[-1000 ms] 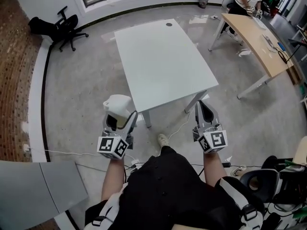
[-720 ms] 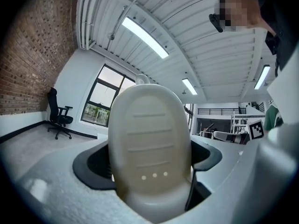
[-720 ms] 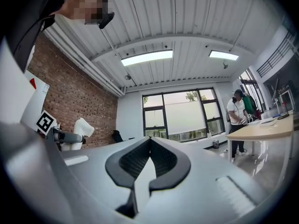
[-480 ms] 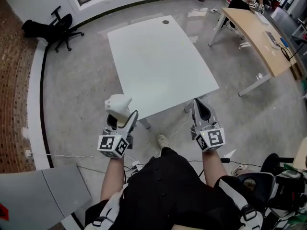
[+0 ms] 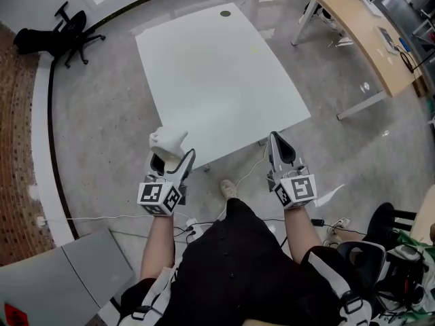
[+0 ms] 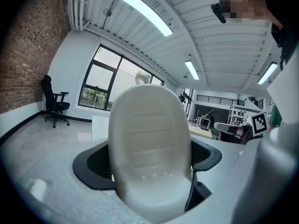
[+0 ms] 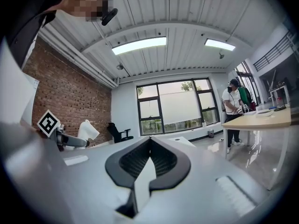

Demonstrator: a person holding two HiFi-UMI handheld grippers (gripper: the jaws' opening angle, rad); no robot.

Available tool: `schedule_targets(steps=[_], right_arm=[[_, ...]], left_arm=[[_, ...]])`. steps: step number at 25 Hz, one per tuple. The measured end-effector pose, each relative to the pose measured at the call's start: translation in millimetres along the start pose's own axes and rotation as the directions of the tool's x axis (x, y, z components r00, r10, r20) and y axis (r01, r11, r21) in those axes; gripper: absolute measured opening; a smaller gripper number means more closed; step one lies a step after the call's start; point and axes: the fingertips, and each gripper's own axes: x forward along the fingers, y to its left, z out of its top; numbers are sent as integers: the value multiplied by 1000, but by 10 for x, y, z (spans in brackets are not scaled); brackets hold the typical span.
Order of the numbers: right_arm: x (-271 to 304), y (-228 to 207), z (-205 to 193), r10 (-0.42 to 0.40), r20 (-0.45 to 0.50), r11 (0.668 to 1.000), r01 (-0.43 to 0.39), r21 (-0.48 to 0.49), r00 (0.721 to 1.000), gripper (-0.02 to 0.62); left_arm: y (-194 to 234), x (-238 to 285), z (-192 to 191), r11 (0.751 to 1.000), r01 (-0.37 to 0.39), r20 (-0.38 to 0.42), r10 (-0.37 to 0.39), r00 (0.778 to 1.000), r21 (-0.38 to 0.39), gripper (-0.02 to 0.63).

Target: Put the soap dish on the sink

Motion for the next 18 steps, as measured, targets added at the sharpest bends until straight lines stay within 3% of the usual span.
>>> schedule_targets(steps=[5, 9, 13, 18], right_arm=[[149, -164, -171, -6, -40, 1000, 7, 17, 999, 6], [240, -266, -319, -17, -76, 999, 20, 36, 997, 6], [324, -314, -441, -20, -105, 999, 24, 44, 994, 6], [360, -368, -592, -24, -136, 998, 33, 61, 990, 6]], left_arm=[[79, 377, -274, 1000, -1, -114, 2, 993, 1, 462], [173, 646, -552, 1000, -6, -241, 1, 970, -23, 462], [300, 828, -810, 998, -37, -363, 14, 932, -57, 462], [370, 1017, -1108, 999, -48, -487, 33, 873, -18, 462]])
